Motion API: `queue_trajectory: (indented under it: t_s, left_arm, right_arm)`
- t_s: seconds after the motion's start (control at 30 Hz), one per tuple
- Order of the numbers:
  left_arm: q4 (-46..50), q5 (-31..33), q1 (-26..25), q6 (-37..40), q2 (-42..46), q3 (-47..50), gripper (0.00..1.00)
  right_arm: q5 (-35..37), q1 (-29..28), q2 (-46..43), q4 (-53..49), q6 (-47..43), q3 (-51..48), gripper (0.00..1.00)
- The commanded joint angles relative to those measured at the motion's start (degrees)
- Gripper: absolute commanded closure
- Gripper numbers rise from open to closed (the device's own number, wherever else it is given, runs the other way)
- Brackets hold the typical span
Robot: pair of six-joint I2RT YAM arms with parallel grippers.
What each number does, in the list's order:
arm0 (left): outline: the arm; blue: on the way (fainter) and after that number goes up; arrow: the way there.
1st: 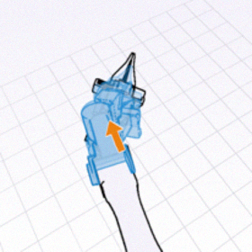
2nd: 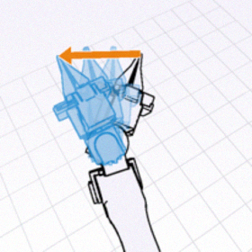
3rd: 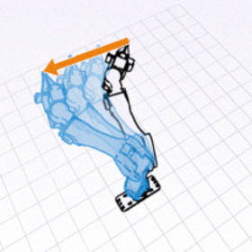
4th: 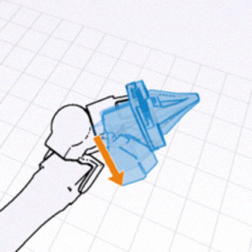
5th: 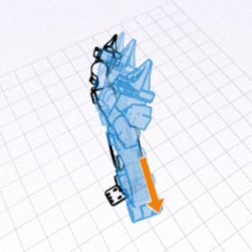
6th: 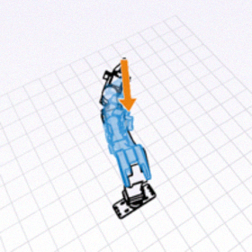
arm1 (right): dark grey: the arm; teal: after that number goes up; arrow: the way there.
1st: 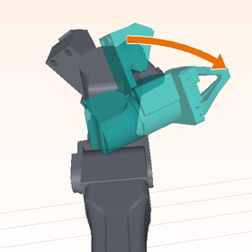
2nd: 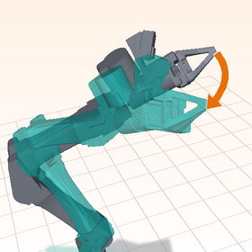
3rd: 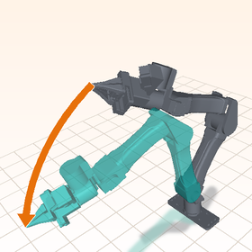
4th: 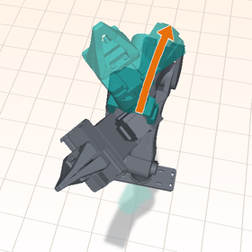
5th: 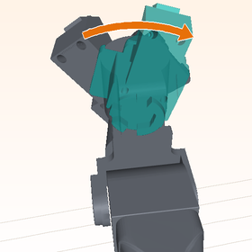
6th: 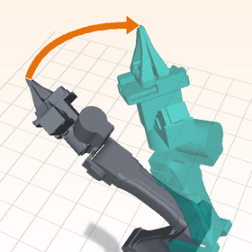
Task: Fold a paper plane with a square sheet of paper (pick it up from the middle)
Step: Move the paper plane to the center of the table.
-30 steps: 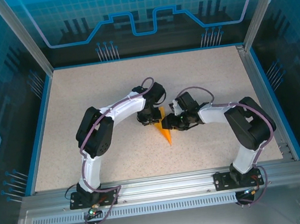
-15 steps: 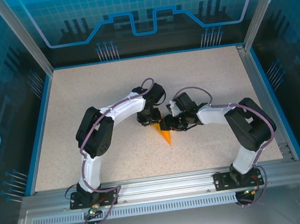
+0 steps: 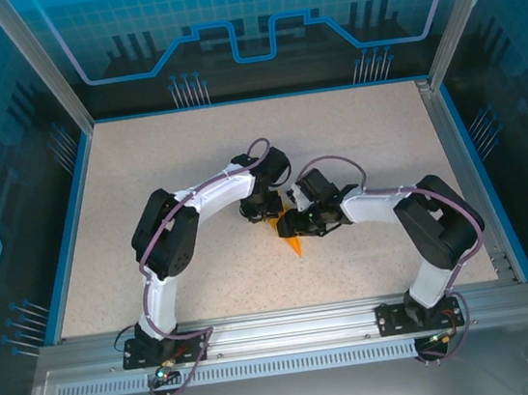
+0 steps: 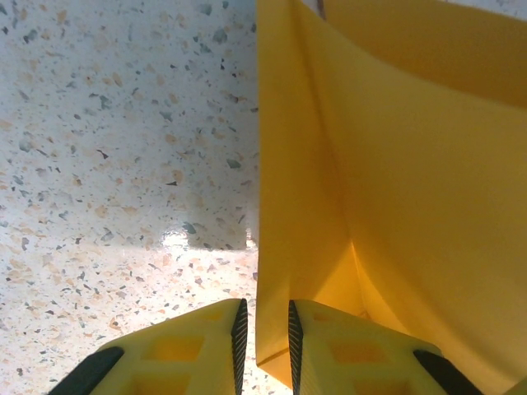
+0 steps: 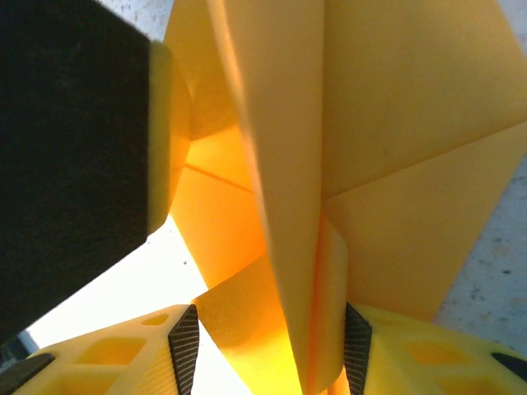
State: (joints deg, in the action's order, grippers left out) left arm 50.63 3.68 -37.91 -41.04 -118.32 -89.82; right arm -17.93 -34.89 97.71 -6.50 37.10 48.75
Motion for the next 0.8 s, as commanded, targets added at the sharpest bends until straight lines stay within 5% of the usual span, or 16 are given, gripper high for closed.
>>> queue_trajectory:
  t_s: [0.0, 0.37, 0.53, 0.77]
  left_arm:
    - [0.1, 0.8, 0.4, -0.7, 2.6, 0.8, 0.77]
    - [-0.3, 0.7, 0.6, -0.6, 2.7, 1.1, 0.77]
    - [-0.3, 0.4, 0.7, -0.5, 2.4, 1.0, 0.77]
    - [-0.4, 0.3, 0.7, -0.6, 2.5, 1.0, 0.77]
  right_arm:
    - [4.9, -0.7, -0.3, -2.7, 0.9, 1.0, 0.53]
    - [10.0, -2.3, -3.5, -3.8, 1.0, -0.4, 0.59]
    - [2.9, -2.6, -3.7, -0.3, -0.9, -1.4, 0.55]
    - [8.8, -2.9, -2.1, -2.8, 0.2, -0.5, 0.64]
